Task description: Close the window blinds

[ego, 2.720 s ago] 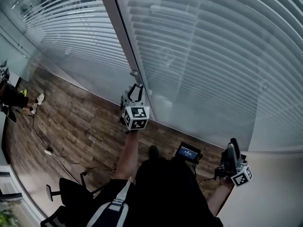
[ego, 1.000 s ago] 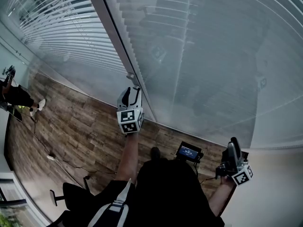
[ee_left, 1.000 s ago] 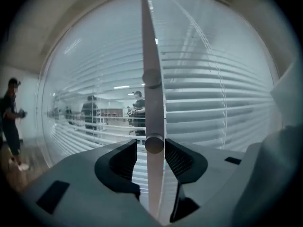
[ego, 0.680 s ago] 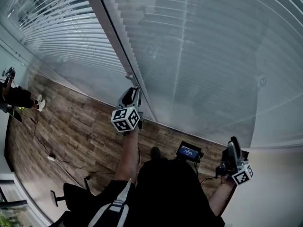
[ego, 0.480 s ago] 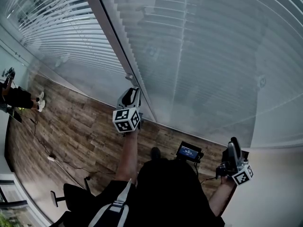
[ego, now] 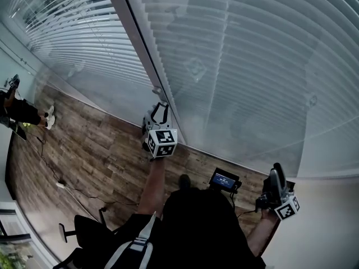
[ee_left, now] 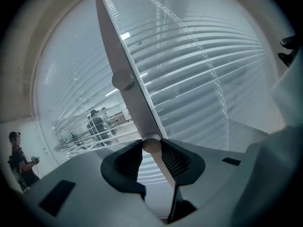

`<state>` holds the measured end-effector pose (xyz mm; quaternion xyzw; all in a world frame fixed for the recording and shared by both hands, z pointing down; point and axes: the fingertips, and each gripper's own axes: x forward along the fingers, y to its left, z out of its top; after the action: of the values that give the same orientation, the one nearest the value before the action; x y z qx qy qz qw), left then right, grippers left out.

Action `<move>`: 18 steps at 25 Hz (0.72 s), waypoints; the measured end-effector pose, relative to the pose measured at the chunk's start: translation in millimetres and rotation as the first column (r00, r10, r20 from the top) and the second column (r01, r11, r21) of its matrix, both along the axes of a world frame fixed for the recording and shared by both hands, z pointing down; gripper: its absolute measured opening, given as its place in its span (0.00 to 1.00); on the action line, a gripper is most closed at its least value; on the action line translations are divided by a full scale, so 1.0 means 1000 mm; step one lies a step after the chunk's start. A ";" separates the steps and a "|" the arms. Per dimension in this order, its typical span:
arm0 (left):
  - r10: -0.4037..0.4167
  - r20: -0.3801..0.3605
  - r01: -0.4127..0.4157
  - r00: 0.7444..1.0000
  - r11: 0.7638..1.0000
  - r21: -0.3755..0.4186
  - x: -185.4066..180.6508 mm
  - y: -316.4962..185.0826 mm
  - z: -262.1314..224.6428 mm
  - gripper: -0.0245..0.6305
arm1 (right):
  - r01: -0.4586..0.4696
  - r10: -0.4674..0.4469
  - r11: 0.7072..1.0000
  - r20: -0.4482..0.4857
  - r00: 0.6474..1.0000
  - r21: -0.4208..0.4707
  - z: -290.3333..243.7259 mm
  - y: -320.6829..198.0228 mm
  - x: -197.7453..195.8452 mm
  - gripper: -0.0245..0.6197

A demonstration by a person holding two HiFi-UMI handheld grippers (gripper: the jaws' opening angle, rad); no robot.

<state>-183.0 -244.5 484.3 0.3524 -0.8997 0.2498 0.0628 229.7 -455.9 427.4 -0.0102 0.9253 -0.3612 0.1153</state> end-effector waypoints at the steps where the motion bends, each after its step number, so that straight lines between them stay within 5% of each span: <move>1: 0.001 -0.002 -0.001 1.000 1.000 0.009 0.000 0.000 0.000 0.25 | 0.000 0.000 1.000 0.001 1.000 -0.001 0.000 0.000 0.000 0.32; 5: 0.006 -0.114 0.012 0.993 0.988 0.156 -0.003 0.003 0.003 0.29 | -0.003 0.003 1.000 -0.005 1.000 0.001 -0.001 0.001 -0.001 0.32; 8: 0.049 -0.283 0.060 0.958 0.929 0.365 -0.002 0.007 0.005 0.35 | -0.009 0.009 1.000 -0.007 1.000 0.001 -0.001 0.000 0.001 0.32; 10: 0.078 -0.324 0.081 0.943 0.889 0.450 -0.003 0.008 0.001 0.35 | -0.013 0.013 1.000 -0.008 1.000 0.000 0.000 -0.001 0.003 0.32; 14: 0.096 -0.325 0.082 0.941 0.867 0.492 -0.006 0.006 -0.008 0.35 | -0.015 0.015 1.000 -0.008 1.000 0.000 0.000 -0.001 0.003 0.32; 18: 0.084 -0.321 0.076 0.943 0.887 0.456 -0.006 0.006 -0.007 0.25 | -0.013 0.013 1.000 -0.004 1.000 -0.001 0.000 -0.001 0.002 0.32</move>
<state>-189.2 -238.2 477.1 0.3958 -0.9089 -0.0341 0.1270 232.0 -456.7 427.0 -0.0171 0.9253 -0.3607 0.1158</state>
